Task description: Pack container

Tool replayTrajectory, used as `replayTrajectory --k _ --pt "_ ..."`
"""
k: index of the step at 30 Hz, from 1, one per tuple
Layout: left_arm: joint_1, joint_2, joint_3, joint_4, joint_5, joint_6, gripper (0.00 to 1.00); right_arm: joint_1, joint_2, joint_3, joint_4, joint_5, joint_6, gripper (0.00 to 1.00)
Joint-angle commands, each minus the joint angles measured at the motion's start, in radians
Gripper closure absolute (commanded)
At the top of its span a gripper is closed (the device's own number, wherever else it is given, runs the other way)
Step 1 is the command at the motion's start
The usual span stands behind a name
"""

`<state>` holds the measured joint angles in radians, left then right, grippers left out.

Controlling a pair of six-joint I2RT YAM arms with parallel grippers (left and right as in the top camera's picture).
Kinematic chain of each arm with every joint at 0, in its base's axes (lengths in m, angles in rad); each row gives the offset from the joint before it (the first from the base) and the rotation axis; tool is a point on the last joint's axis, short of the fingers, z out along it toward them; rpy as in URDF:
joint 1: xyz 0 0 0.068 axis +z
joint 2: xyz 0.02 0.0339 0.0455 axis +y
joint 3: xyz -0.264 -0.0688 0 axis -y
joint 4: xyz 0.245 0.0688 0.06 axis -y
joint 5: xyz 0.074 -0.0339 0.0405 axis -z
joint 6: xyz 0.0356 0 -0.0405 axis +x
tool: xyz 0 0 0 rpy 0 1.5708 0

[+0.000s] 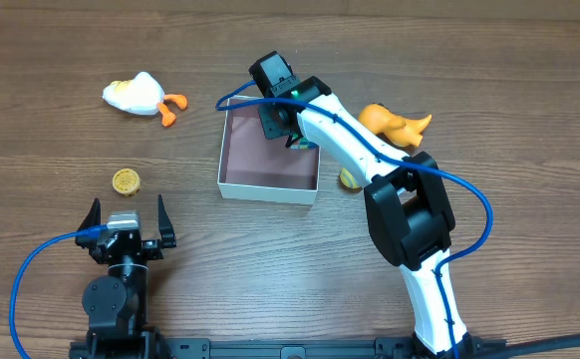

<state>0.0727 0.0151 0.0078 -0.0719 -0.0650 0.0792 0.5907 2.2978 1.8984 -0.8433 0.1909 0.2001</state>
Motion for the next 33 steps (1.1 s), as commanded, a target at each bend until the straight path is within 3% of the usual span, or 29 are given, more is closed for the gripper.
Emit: replayTrajectory --k 1,20,26,33 --pt "0.006 -0.004 -0.003 0.004 -0.013 -0.016 0.00 -0.003 0.004 0.034 0.004 0.032 -0.007 0.96" --pt "0.006 -0.004 -0.003 0.004 -0.013 -0.016 0.00 0.013 -0.041 0.035 0.001 0.067 -0.008 0.96" --pt "0.006 -0.004 -0.003 0.004 -0.013 -0.016 0.00 0.051 -0.137 0.035 -0.028 0.052 -0.008 0.86" --pt "0.006 -0.004 -0.003 0.004 -0.013 -0.016 0.00 0.056 -0.183 0.035 -0.082 0.056 -0.019 0.84"
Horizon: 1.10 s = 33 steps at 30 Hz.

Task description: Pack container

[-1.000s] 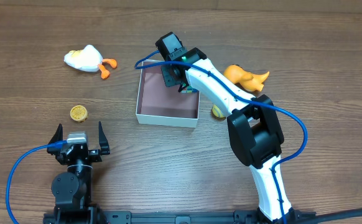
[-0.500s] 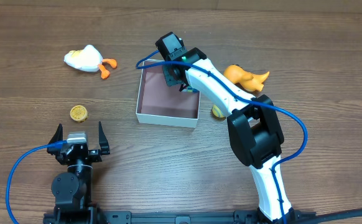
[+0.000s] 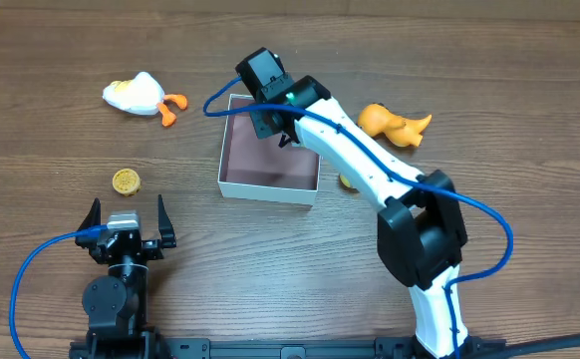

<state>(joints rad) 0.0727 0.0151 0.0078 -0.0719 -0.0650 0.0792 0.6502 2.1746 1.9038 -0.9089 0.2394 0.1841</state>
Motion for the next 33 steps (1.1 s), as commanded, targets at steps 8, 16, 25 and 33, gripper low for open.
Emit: replayTrajectory --k 8,16,25,33 --pt "0.006 -0.004 -0.003 0.004 -0.013 -0.016 0.00 -0.076 -0.194 0.030 -0.097 0.067 -0.002 0.18" --pt "0.006 -0.004 -0.003 0.004 -0.013 -0.016 0.00 -0.222 -0.274 0.029 -0.232 0.053 0.013 0.20" --pt "0.006 -0.004 -0.003 0.004 -0.013 -0.016 0.00 -0.360 -0.265 0.028 -0.328 -0.053 0.109 0.44" --pt "0.006 -0.004 -0.003 0.004 -0.013 -0.016 0.00 -0.416 -0.265 -0.029 -0.354 -0.137 0.131 0.48"
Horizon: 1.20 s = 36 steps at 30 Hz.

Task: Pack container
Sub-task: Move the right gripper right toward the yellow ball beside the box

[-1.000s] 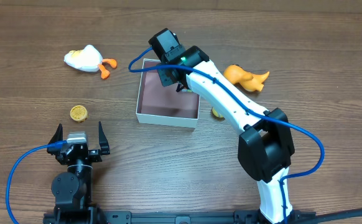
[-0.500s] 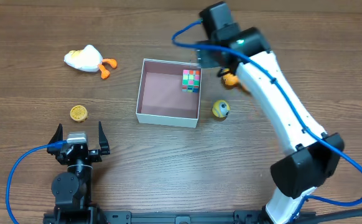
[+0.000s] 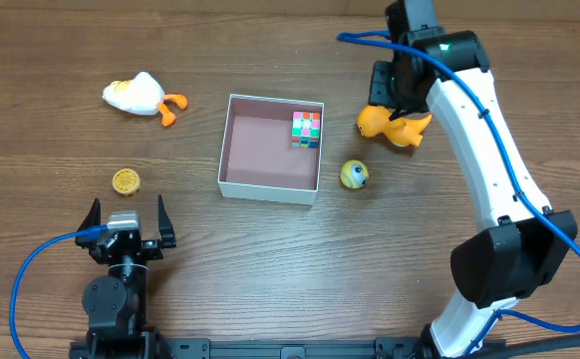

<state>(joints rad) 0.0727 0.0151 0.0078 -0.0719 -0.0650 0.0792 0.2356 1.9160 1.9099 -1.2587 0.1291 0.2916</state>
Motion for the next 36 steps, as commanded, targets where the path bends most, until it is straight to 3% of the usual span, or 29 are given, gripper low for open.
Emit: replayTrajectory --k 1,14,24,36 --pt "0.006 -0.004 -0.003 0.004 -0.013 -0.016 0.00 -0.002 -0.006 -0.048 -0.008 -0.032 0.024 0.48" --pt "0.006 -0.004 -0.003 0.004 -0.013 -0.016 0.00 0.000 -0.006 -0.257 -0.008 -0.110 0.058 0.48" --pt "0.006 -0.004 -0.003 0.004 -0.013 -0.016 0.00 0.020 -0.006 -0.309 -0.002 -0.161 0.058 0.48" --pt "0.006 -0.004 -0.003 0.004 -0.012 -0.016 0.00 0.061 -0.006 -0.477 0.114 -0.184 0.076 0.42"
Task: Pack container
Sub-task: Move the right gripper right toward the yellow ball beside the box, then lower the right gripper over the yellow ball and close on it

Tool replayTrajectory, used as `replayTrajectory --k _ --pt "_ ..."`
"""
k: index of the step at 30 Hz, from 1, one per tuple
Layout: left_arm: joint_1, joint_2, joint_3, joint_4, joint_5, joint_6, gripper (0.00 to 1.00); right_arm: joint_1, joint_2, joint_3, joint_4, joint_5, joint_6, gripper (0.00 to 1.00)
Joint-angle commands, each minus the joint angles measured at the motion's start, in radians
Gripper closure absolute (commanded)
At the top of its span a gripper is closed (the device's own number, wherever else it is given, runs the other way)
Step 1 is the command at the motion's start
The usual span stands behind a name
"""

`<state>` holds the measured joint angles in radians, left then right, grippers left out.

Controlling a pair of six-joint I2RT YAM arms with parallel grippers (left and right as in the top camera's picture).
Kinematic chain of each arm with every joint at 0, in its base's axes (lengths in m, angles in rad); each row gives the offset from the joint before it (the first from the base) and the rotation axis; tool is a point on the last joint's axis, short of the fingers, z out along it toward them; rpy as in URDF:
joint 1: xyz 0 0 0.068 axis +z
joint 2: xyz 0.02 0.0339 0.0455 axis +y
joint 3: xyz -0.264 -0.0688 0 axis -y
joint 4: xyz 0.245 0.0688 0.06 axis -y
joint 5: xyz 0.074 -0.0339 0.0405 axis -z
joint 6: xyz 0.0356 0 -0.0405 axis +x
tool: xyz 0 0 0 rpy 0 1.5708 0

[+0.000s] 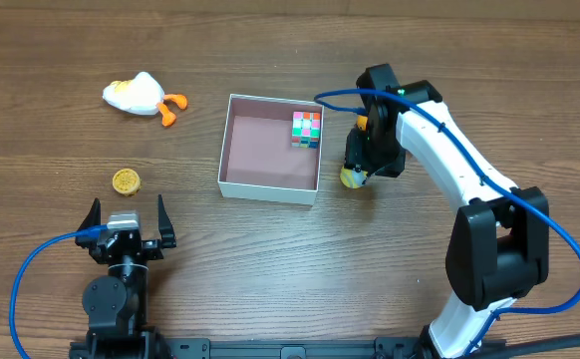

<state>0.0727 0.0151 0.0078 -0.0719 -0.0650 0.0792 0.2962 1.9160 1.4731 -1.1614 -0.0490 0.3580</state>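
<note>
The container is a white box [268,190] with a pink floor at the table's middle. A multicoloured cube [307,129] lies in its far right corner. My right gripper [357,168] points down right of the box, directly over a small yellow ball [349,180] whose front edge shows beneath it. The wrist hides the fingers. Only a sliver of the orange toy duck [362,122] shows behind the right arm. My left gripper [127,213] rests open and empty near the front left.
A white duck toy [139,95] with orange feet lies at the far left. A small yellow disc [125,180] sits left of the box, just beyond the left gripper. Blue cables trail from both arms.
My right gripper has moved from above the orange duck at the far right to down over the yellow ball beside the box. The arm now covers most of the duck. The left arm is unchanged.
My right gripper was inside the box's far right corner with the cube beneath it. Then it stood at the box's far edge. Later it was away over the orange duck, with the cube left in the corner. Now it is at the yellow ball.
</note>
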Motion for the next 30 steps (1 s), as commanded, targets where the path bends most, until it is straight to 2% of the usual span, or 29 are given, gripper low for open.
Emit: replayTrajectory --k 1,8,20,30 --pt "0.006 -0.004 -0.003 0.004 -0.013 -0.016 0.00 0.000 -0.006 -0.052 0.026 -0.006 0.010 0.42" --pt "0.006 -0.004 -0.003 0.004 -0.013 -0.016 0.00 0.000 -0.006 -0.060 0.057 -0.007 0.010 0.41" --pt "0.006 -0.004 -0.003 0.004 -0.012 -0.016 0.00 0.000 -0.006 -0.060 0.098 -0.032 -0.016 0.28" --pt "0.006 -0.004 -0.003 0.004 -0.013 -0.016 0.00 0.001 0.027 -0.060 0.122 -0.032 -0.025 0.30"
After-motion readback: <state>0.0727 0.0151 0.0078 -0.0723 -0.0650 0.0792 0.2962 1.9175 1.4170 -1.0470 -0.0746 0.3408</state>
